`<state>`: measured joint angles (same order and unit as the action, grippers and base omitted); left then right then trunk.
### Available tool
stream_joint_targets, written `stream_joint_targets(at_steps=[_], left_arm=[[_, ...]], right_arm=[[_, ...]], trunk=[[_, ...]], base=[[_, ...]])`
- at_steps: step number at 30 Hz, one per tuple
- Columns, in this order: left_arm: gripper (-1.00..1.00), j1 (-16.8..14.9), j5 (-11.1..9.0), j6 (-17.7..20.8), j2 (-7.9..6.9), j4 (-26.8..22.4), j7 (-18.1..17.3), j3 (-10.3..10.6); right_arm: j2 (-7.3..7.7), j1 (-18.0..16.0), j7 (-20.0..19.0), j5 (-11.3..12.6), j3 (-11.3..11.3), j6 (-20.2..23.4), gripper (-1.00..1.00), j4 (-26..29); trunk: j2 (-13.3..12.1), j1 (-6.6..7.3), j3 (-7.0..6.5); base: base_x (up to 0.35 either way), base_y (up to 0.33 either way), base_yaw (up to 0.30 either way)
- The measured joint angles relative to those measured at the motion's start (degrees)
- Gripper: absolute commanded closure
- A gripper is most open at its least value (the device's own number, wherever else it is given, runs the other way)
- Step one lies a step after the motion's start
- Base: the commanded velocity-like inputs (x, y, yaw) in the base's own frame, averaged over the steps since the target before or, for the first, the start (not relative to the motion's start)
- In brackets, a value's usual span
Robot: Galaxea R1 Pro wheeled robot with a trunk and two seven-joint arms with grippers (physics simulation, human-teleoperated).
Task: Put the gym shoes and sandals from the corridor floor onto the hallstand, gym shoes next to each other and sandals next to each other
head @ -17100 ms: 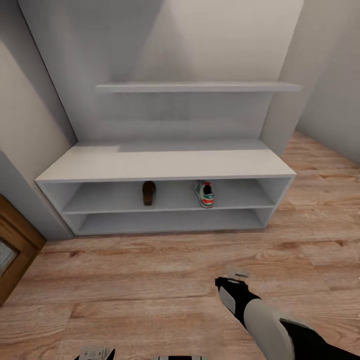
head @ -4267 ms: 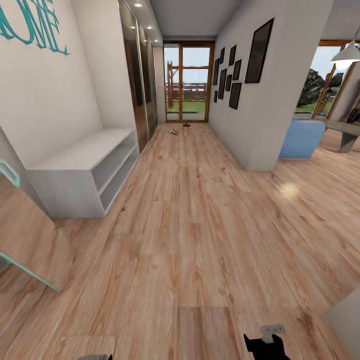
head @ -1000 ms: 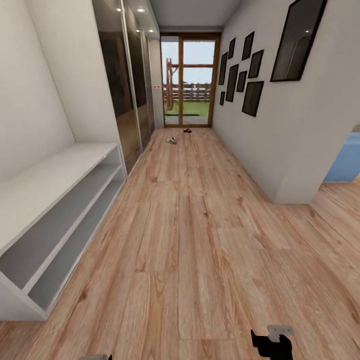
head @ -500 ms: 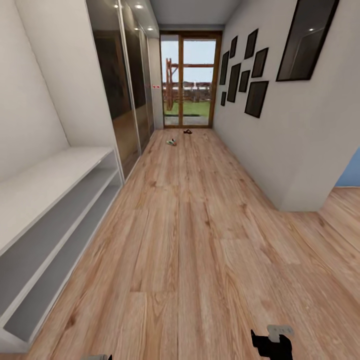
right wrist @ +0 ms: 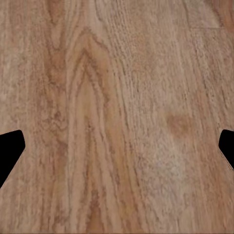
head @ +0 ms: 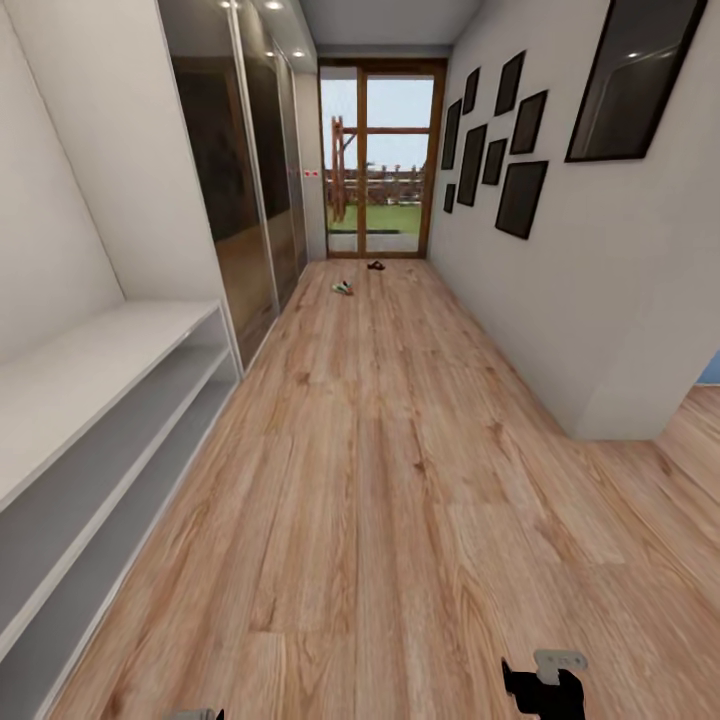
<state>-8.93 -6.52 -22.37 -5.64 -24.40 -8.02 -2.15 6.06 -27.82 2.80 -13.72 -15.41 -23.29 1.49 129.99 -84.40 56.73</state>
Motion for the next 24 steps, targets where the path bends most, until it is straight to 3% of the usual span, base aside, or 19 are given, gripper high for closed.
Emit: stream_joint_targets(at_steps=[24], left_arm=[[-1.0, 0.0, 0.0, 0.0, 0.0, 0.0, 0.0, 0.1]], right_arm=[[-0.07, 0.0, 0.1, 0.0, 0.0, 0.0, -1.0, 0.0]], trunk=[[0.0, 0.0, 0.0]], base=[[0.338, 0.0, 0.0]])
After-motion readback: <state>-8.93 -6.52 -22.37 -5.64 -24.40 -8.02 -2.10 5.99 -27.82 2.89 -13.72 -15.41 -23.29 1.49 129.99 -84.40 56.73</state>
